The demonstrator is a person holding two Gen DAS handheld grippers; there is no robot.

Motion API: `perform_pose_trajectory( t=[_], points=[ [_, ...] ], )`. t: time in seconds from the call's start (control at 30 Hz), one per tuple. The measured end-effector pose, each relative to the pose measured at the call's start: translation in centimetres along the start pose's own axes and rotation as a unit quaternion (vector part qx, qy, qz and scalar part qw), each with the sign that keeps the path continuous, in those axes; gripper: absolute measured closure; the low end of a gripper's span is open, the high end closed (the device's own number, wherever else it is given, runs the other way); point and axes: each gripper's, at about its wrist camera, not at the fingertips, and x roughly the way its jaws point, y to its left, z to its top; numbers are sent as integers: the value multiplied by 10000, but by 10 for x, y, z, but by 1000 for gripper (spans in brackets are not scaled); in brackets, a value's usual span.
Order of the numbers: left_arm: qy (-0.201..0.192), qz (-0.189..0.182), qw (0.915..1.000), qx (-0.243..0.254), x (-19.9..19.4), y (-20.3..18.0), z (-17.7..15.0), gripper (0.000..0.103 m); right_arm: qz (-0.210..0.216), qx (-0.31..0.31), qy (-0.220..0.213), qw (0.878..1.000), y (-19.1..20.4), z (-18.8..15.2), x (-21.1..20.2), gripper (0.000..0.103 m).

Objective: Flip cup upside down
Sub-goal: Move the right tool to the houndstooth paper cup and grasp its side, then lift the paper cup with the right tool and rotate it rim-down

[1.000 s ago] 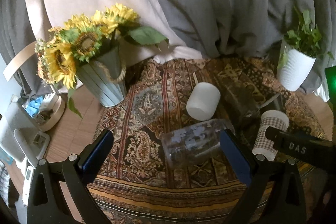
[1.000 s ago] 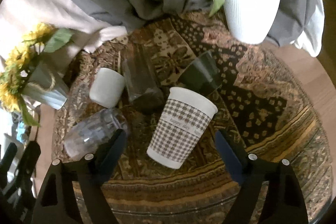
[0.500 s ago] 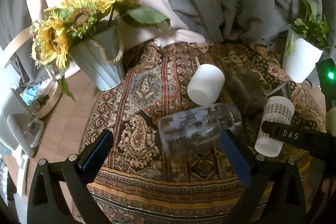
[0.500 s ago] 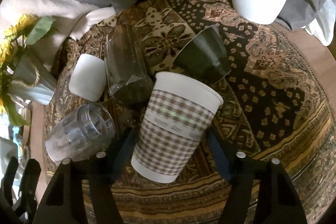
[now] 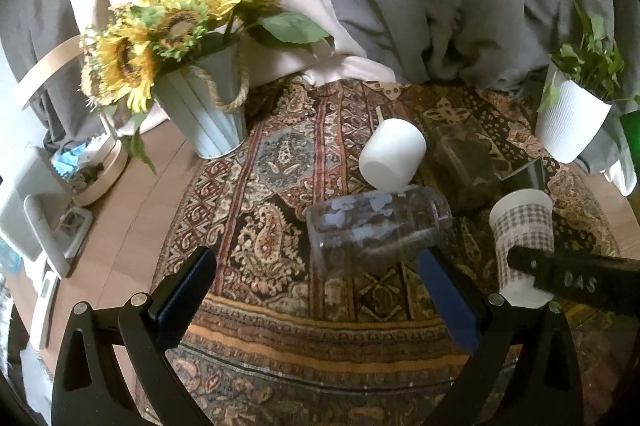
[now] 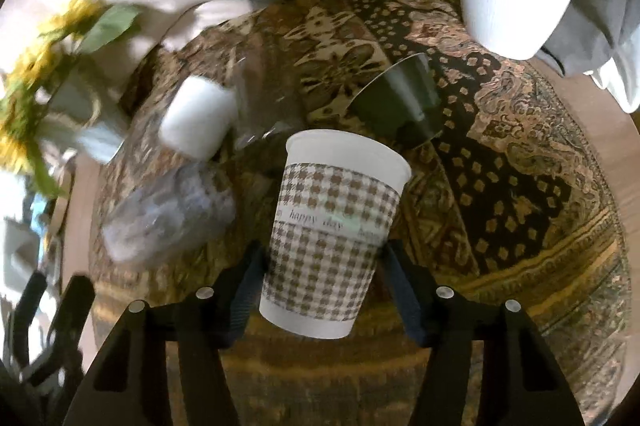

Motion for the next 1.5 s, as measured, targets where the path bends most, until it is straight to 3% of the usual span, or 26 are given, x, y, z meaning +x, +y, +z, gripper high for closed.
perform_pose_trajectory(
  t=[0.23, 0.47, 0.9, 0.97, 1.07, 1.2, 1.5],
  points=[
    [147, 32, 9998, -115, -16, 10, -22, 0, 63, -513, 92, 9986, 19, -31, -18, 44],
    [313, 224, 9992, -66, -21, 18, -46, 0, 131, -762, 354, 9964, 30, -58, -8, 44],
    [470, 242, 9986, -54, -22, 16, -64, 0, -37, -1182, 465, 9919, 39, -80, -3, 43],
    [444, 259, 9987, -59, -23, 16, -64, 0, -48, -1220, 394, 9917, 41, -81, -5, 41],
    [390, 265, 9989, -75, -27, 16, -63, 0, -140, -1225, 222, 9921, 41, -81, -12, 29],
    [283, 150, 9995, -81, -37, 14, -61, 0, -182, -1089, 23, 9939, 34, -80, -32, 29],
    [94, -258, 9996, 112, -65, -15, -62, 0, -589, -785, -872, 9913, 7, -87, -94, 29]
  ],
)
